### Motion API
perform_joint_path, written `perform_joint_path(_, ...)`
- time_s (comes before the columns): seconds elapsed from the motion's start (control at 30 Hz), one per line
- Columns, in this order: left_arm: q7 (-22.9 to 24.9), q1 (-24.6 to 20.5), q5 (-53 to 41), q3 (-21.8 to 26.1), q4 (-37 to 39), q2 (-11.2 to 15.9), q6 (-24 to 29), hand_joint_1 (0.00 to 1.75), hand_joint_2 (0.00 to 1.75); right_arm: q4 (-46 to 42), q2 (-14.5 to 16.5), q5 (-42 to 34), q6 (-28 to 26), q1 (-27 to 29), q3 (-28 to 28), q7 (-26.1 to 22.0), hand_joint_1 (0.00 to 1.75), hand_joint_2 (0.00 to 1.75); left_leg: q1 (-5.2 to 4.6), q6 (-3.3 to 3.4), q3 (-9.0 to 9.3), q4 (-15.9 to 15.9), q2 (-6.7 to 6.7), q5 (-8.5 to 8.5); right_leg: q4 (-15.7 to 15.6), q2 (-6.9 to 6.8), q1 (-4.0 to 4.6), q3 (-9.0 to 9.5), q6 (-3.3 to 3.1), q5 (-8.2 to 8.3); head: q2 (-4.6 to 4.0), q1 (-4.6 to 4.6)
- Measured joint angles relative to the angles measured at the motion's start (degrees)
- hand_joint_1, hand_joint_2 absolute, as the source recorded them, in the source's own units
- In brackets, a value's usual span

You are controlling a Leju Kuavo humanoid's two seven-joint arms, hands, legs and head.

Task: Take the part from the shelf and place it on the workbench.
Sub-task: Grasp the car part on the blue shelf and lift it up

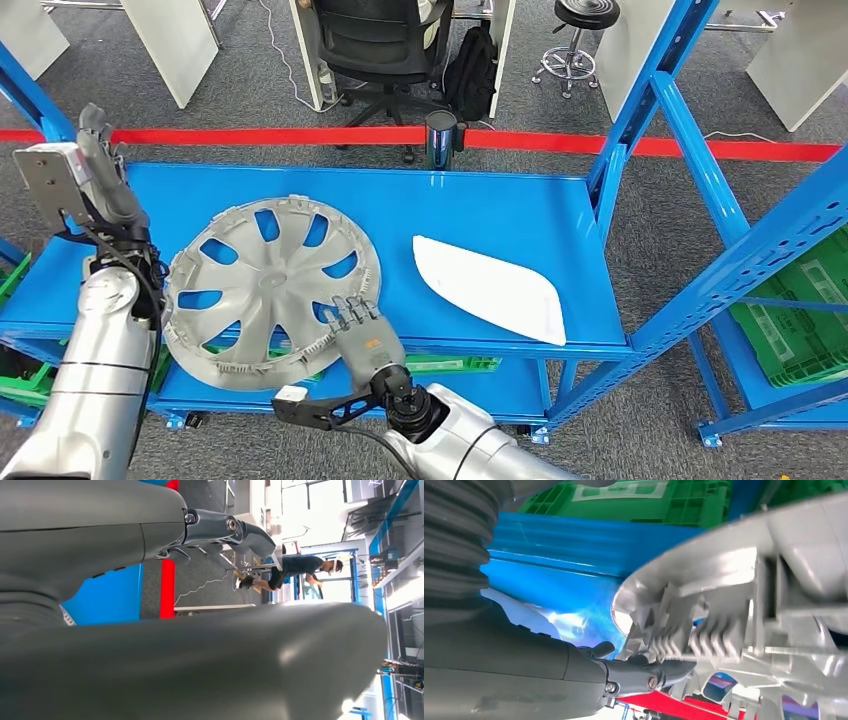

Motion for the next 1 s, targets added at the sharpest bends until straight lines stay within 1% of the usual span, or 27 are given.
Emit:
perform_joint_path(0.4,-0.9,0.7,0.6,-0.4,0.0,-0.6,0.0,0.0,0.0,0.2,0.0,6.8,3.9,-0.1,0.2,2.1,0.0,1.75,-0.01,0.0,0.02,0.0,-0.01,0.01,0.0,-0.01,-0.02,0.03,0.0,0.0,0.0,0.0)
perform_joint_path(0.57,-1.4,0.7,1.0,-0.5,0.0,-1.0,0.0,0.0,0.0,0.0,0.0,10.4,6.5,-0.6,0.3,4.7,0.0,1.75,-0.03,0.04,0.03,0.0,-0.01,0.03,0.0,-0.01,-0.04,0.04,0.02,0.01,0.0,0.01)
perform_joint_path(0.8,-1.8,0.8,1.1,-0.6,0.1,-1.7,0.2,0.0,0.0,-0.1,0.1,15.0,7.7,-0.9,0.4,7.8,0.0,1.75,-0.06,0.06,0.03,0.0,-0.01,0.05,0.0,-0.01,-0.08,0.05,0.1,0.07,0.0,-0.02)
perform_joint_path(1.0,-1.8,0.8,1.2,-0.6,0.2,-2.1,0.5,0.0,0.0,-0.1,0.0,16.5,8.5,-1.0,0.5,8.5,0.0,1.75,-0.07,0.06,0.03,0.0,-0.01,0.05,0.0,-0.01,-0.09,0.05,0.11,0.07,0.0,-0.03)
